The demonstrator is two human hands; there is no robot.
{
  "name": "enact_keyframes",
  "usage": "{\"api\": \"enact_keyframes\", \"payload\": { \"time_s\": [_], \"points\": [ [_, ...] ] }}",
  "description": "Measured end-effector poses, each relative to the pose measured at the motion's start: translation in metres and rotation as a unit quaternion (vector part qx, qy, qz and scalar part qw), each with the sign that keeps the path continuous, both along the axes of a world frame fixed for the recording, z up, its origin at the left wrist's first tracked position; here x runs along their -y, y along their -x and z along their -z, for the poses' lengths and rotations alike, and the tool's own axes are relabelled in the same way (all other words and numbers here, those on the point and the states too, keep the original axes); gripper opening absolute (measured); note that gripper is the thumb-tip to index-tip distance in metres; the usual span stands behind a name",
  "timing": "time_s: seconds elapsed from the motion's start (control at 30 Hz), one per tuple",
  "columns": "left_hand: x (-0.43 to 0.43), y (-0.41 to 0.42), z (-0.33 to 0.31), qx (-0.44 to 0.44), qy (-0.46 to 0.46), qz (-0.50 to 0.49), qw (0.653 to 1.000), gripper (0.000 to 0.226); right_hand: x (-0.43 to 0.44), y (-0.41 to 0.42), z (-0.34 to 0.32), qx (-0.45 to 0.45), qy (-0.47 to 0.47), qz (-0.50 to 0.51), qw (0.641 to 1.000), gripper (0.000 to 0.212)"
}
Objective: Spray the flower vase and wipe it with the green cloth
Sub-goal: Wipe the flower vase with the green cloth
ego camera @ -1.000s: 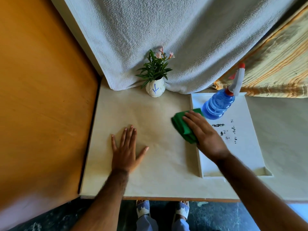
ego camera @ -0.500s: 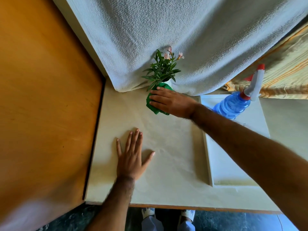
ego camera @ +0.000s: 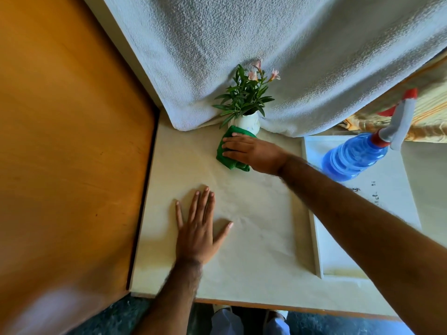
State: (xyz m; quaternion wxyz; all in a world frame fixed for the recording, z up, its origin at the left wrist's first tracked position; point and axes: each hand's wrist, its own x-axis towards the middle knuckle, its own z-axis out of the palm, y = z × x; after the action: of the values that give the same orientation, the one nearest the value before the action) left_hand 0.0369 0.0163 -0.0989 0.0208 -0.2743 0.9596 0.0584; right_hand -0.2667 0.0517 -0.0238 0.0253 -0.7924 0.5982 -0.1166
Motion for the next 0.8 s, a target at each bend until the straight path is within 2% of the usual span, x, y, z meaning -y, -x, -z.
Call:
{"api": "enact_keyframes", "payload": {
  "time_s": [0.2,0.27,0.4,0.53,0.63,0.8],
  "points": [
    [-0.001,0.000,-0.002,0.012,-0.005,-0.002,1.000,0.098,-0.003,-0.015,0.014,0.065,-0.063,0.050,0.995,0.066],
    [-0.001,0.000,-0.004,0.016,-0.005,-0.004,1.000,0.098,-0.003,-0.020,0.011,0.060,-0.067,0.046,0.995,0.064],
    [-0.001,0.000,-0.006,0.006,-0.005,-0.003,1.000,0.096,-0.007,-0.025,-0.003,-0.002,0.050,-0.009,0.999,0.034],
    [-0.002,0.000,-0.008,0.004,-0.006,-0.002,1.000,0.095,-0.004,-0.004,-0.019,-0.032,0.126,-0.002,0.992,0.026],
    [-0.002,0.000,-0.008,0.008,-0.005,-0.001,1.000,0.096,-0.009,0.012,-0.017,-0.036,0.104,-0.009,0.994,0.030],
    [0.000,0.000,-0.006,0.015,-0.009,-0.002,1.000,0.096,-0.015,0.014,-0.004,0.027,0.020,0.014,0.999,0.042]
  ]
}}
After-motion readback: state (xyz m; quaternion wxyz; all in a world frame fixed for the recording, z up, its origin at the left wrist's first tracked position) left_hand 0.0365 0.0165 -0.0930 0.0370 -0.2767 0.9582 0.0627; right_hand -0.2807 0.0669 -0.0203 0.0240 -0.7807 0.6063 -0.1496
